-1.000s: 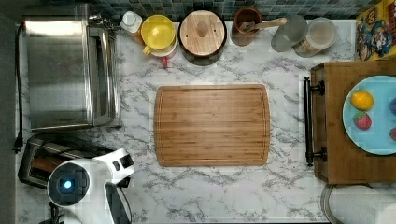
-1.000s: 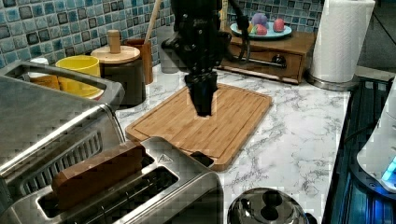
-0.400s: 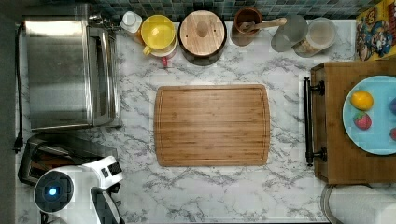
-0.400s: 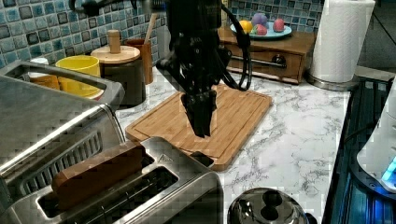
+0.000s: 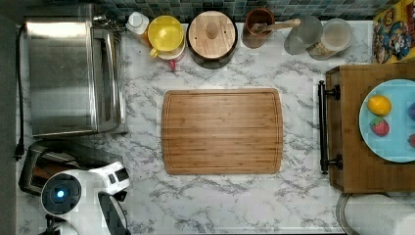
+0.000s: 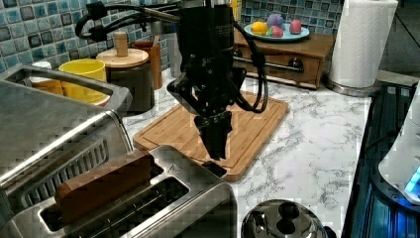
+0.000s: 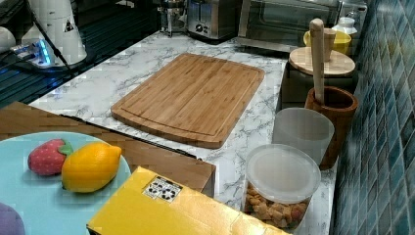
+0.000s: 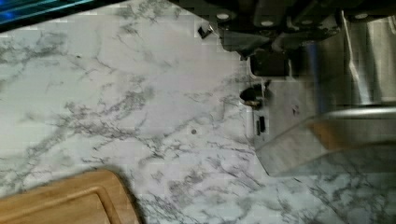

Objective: Turn on the toaster.

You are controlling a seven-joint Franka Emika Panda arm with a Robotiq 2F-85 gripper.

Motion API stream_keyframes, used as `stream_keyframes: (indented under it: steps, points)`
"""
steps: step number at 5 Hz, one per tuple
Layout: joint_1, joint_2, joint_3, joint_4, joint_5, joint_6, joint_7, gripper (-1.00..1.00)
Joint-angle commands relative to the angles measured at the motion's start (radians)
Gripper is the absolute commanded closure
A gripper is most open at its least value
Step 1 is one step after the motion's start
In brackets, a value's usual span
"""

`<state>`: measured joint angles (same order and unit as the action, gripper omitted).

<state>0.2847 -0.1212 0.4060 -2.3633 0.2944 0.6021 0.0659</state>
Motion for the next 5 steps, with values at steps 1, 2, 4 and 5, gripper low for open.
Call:
stream_keyframes:
  steps: [1,2,4,5]
  points:
    - [0.017,0.067,0.029,0.069,0.004,0.019,0.050,1.00]
    - [0.024,0.093,0.032,0.059,-0.007,0.033,0.055,1.00]
    - [0.025,0.096,0.041,-0.061,0.033,0.121,0.017,1.00]
    - [0.035,0.122,0.046,-0.137,0.052,0.171,-0.018,1.00]
